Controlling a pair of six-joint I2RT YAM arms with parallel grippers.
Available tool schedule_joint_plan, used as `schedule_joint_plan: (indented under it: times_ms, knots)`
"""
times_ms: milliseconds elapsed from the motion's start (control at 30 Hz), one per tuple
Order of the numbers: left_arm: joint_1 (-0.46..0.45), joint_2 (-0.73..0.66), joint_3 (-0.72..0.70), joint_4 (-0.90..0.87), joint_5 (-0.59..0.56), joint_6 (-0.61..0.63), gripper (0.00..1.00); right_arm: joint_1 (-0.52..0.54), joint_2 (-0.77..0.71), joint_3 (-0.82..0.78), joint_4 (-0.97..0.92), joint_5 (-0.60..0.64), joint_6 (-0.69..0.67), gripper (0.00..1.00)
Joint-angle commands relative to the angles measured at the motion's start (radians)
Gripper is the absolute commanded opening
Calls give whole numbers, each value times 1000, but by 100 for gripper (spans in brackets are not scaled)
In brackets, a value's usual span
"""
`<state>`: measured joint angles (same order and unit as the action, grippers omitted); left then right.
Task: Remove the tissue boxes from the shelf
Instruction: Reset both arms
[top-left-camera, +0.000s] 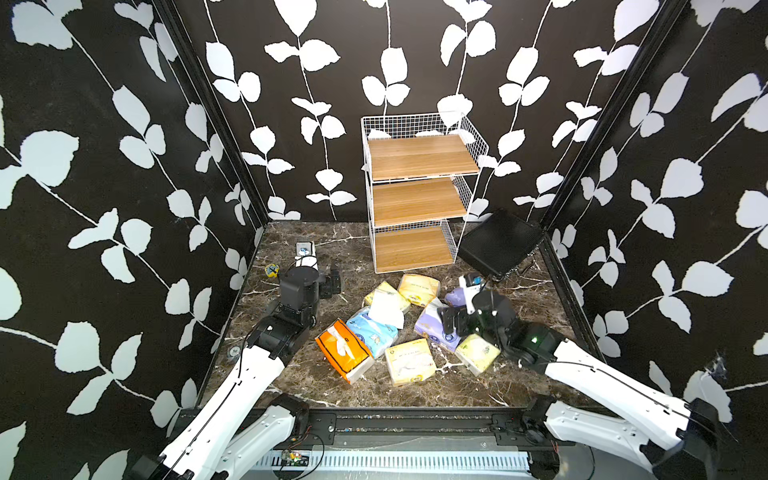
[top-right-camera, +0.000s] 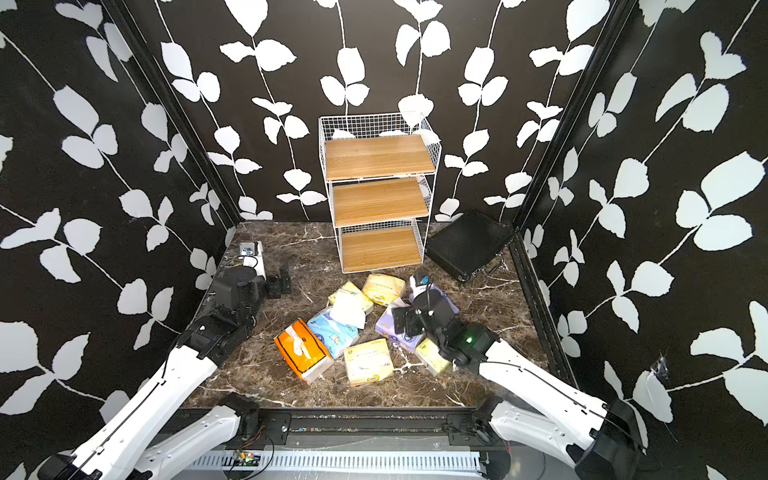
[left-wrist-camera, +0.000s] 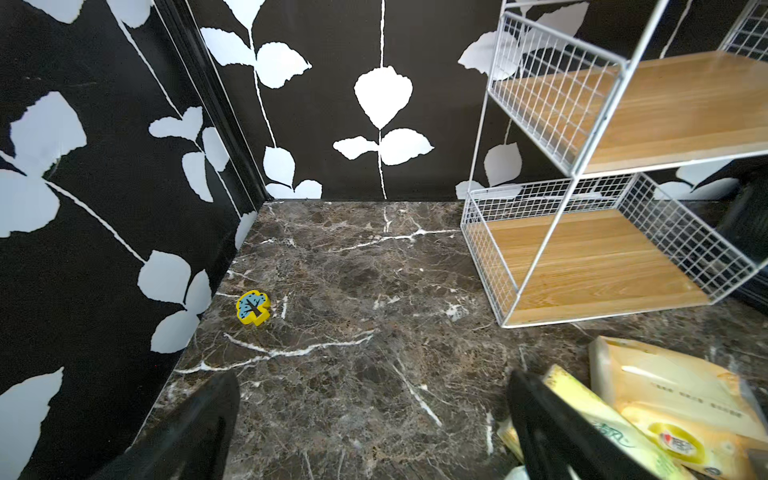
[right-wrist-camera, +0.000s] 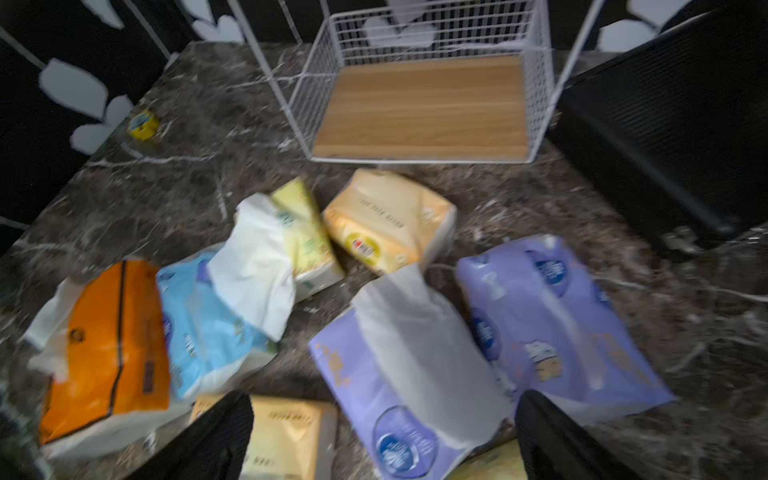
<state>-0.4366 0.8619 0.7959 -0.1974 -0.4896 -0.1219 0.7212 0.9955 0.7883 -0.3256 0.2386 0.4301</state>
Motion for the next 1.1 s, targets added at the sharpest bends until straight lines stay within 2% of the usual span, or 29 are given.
schedule_joint_plan:
  times_ms: [0, 67, 200, 333, 400, 533, 700, 900, 967, 1000, 1067]
  knots:
    - [22, -13, -66, 128, -38, 58, 99, -115, -2, -24, 57, 108, -156, 99]
    - [47, -4, -114, 171, -25, 80, 99, -201, -11, -73, 126, 164, -200, 99]
    - [118, 30, -197, 240, 22, 98, 99, -408, -18, -159, 249, 152, -216, 99]
    - [134, 50, -305, 349, -19, 160, 99, -498, -32, -268, 432, 211, -287, 99]
    - [139, 50, -364, 432, -21, 177, 99, -532, -26, -313, 505, 196, -286, 99]
    - [153, 89, -433, 558, -19, 213, 99, -560, 50, -392, 692, 201, -321, 99]
    - [163, 195, -478, 758, -11, 255, 99, -567, 189, -414, 857, 196, -333, 99]
    - [177, 462, -493, 1065, 29, 300, 99, -570, 337, -441, 1110, 299, -410, 99]
    - [180, 547, -465, 1116, 28, 341, 99, -571, 363, -471, 1199, 276, -428, 99]
    - [186, 572, -463, 1138, 70, 362, 99, -575, 385, -481, 1239, 262, -431, 99]
    - [215, 624, -457, 1170, 104, 343, 99, -595, 419, -491, 1275, 220, -422, 99]
